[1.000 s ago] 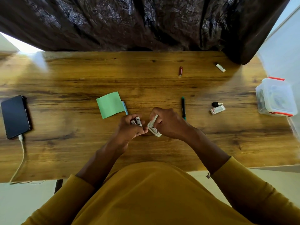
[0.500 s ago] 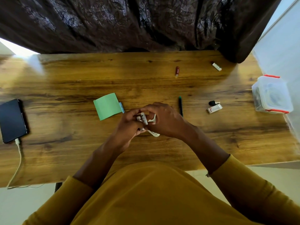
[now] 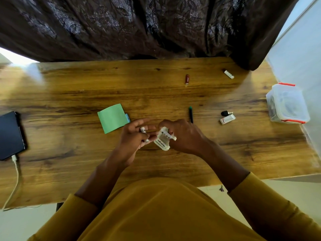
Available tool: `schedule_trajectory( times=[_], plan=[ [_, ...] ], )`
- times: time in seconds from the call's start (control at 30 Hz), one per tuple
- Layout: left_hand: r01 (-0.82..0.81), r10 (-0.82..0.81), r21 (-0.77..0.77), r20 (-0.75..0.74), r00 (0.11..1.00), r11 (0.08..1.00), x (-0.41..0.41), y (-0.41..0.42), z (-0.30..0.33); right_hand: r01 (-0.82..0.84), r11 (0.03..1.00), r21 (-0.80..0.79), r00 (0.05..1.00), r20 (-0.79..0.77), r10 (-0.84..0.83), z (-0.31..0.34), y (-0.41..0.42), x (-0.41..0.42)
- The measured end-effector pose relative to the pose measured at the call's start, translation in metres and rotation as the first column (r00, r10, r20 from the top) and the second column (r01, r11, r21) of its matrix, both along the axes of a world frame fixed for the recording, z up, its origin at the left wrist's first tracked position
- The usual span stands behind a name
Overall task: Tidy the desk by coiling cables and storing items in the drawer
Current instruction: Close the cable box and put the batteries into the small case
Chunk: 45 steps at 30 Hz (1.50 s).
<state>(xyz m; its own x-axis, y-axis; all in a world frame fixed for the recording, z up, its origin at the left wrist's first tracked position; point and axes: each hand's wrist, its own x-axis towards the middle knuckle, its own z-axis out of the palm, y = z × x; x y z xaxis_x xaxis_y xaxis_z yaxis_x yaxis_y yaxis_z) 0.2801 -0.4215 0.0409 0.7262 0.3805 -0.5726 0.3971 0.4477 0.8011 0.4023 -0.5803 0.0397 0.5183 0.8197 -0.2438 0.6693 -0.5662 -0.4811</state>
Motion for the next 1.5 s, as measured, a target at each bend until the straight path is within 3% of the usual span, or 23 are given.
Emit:
schedule_trajectory(
  times=[0.33,0.43,0.6,0.7,0.83,1.0,1.1,1.17,1.23,1.5],
  plan=[
    [-0.024,0.023,-0.056,-0.011,1.0,0.998,-0.001,-0.004,-0.001,0.016,1.0,0.023,0.998,0.06,-0.018,-0.015,0.005,-0.006],
    [-0.053,0.052,-0.082,-0.013,0.999,0.995,-0.001,-0.002,-0.002,0.069,0.993,0.096,0.996,0.053,-0.074,-0.013,0.004,-0.005],
    [-0.096,0.099,-0.154,0.012,0.995,0.983,0.003,-0.004,0.001,0.191,0.914,0.358,0.982,-0.063,-0.18,-0.002,0.01,-0.009],
    [-0.075,0.078,-0.124,0.027,0.997,0.99,0.008,-0.008,0.004,0.181,0.9,0.396,0.979,-0.159,-0.127,0.004,0.016,-0.02],
    [-0.035,0.044,-0.119,0.078,0.996,0.992,0.015,-0.014,0.008,0.238,0.879,0.414,0.97,-0.144,-0.194,0.003,0.022,-0.026],
    [0.013,-0.001,-0.085,0.138,0.99,0.996,0.013,-0.014,0.004,0.318,0.892,0.323,0.948,-0.102,-0.301,0.003,0.016,-0.02],
    [0.012,-0.024,0.132,0.093,0.995,0.991,0.01,-0.009,-0.004,0.373,0.912,0.167,0.928,-0.056,-0.369,0.003,0.008,-0.011],
    [0.097,-0.099,0.319,-0.012,0.995,0.943,0.007,-0.005,-0.012,0.389,0.918,0.08,0.921,-0.014,-0.389,0.003,0.002,-0.009],
    [0.222,-0.178,0.412,-0.142,0.974,0.884,0.003,-0.002,-0.017,0.383,0.923,0.029,0.92,0.076,-0.384,0.002,-0.001,-0.013],
    [0.282,-0.199,0.327,-0.265,0.943,0.902,0.002,-0.004,-0.025,0.267,0.963,0.045,0.898,0.35,-0.265,-0.014,0.006,-0.033]
  ],
)
